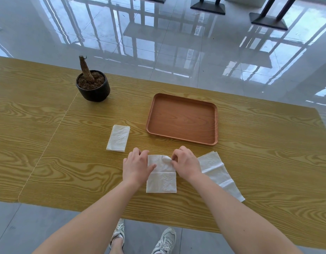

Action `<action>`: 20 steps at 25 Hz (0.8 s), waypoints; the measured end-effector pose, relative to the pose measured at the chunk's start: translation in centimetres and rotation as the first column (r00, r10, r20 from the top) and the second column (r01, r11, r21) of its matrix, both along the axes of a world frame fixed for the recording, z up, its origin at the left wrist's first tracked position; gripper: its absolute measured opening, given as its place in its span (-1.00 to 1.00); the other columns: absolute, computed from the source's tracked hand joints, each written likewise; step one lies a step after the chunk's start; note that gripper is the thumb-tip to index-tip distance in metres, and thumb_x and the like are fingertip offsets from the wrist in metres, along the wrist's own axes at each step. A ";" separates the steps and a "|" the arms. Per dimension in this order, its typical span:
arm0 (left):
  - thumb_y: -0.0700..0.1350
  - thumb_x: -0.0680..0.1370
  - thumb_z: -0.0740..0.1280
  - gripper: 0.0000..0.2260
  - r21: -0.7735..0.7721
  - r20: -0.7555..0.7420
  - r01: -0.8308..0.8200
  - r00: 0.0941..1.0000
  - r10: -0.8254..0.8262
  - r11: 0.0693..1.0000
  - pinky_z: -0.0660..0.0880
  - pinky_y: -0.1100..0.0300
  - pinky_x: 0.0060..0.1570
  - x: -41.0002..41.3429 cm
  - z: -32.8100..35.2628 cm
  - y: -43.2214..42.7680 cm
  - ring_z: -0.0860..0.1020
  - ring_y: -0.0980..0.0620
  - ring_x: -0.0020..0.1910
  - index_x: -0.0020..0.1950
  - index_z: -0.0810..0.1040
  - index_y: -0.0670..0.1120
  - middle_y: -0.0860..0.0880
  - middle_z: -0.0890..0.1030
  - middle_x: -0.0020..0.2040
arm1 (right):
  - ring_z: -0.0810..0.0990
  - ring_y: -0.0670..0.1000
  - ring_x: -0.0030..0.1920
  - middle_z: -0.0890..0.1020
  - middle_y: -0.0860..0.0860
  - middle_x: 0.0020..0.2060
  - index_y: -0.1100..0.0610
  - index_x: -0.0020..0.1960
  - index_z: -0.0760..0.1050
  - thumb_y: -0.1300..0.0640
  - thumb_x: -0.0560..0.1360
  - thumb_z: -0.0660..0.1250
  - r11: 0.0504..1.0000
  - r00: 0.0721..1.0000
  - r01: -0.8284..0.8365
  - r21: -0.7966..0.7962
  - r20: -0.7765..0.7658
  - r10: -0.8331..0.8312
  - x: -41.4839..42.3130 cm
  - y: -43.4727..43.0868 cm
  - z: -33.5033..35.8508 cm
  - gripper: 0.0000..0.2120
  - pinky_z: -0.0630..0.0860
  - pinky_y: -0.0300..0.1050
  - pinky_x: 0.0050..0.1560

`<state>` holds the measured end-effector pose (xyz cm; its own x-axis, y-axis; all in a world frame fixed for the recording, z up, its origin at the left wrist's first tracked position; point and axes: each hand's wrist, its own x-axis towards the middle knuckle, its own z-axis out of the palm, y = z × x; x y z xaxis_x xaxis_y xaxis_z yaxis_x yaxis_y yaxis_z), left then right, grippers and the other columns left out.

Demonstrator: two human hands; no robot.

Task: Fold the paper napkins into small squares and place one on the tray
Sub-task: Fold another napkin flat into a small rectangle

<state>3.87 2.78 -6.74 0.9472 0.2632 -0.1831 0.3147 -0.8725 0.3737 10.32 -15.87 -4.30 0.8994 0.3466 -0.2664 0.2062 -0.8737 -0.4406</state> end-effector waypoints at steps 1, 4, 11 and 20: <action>0.22 0.51 0.39 -0.47 -0.005 -0.007 0.000 1.000 0.000 1.000 0.41 0.05 0.16 0.1 0.0 0.0 0.45 0.00 0.17 0.42 0.44 0.05 0.01 0.47 0.17 | 0.49 0.02 0.06 0.53 -0.04 -0.04 0.06 -0.06 0.56 0.13 0.55 0.35 1.000 1.000 0.014 0.025 -0.001 -0.014 0.0 0.0 0.1 -0.97 0.49 -0.06 0.01; 0.23 0.49 0.40 -0.48 -0.037 -0.016 -0.013 1.000 0.013 0.999 0.41 0.05 0.17 0.5 0.2 -0.2 0.42 -0.02 0.17 0.39 0.47 0.05 0.01 0.48 0.15 | 0.55 0.03 -0.01 0.59 -0.02 -0.10 0.09 -0.07 0.57 0.15 0.52 0.37 0.992 0.999 0.051 0.114 -0.004 -0.051 -0.2 -0.4 0.4 -0.98 0.53 -0.01 -0.02; -0.11 0.46 0.42 -0.95 -0.332 0.092 -0.074 0.990 0.111 0.940 0.49 0.00 -0.05 0.4 1.6 -0.6 0.55 -0.04 -0.09 -0.18 0.62 0.04 0.16 0.56 -0.26 | 0.62 0.01 -0.14 0.62 -0.04 -0.15 0.07 0.13 0.51 0.24 0.45 0.42 0.950 0.988 0.141 0.280 -0.101 -0.117 -0.8 -1.3 0.8 -0.72 0.58 -0.01 -0.04; -0.32 0.28 0.53 -0.77 -0.068 0.373 0.285 0.896 -0.240 0.956 0.45 0.05 -0.19 -3.6 1.9 -0.2 0.56 -0.05 -0.14 -0.26 0.59 -0.03 0.10 0.61 -0.25 | 0.54 0.01 -0.01 0.66 -0.03 -0.11 0.10 -0.08 0.66 0.27 0.47 0.41 0.979 0.997 -0.082 0.189 0.000 0.083 -3.0 -1.8 1.5 -0.88 0.50 -0.07 0.00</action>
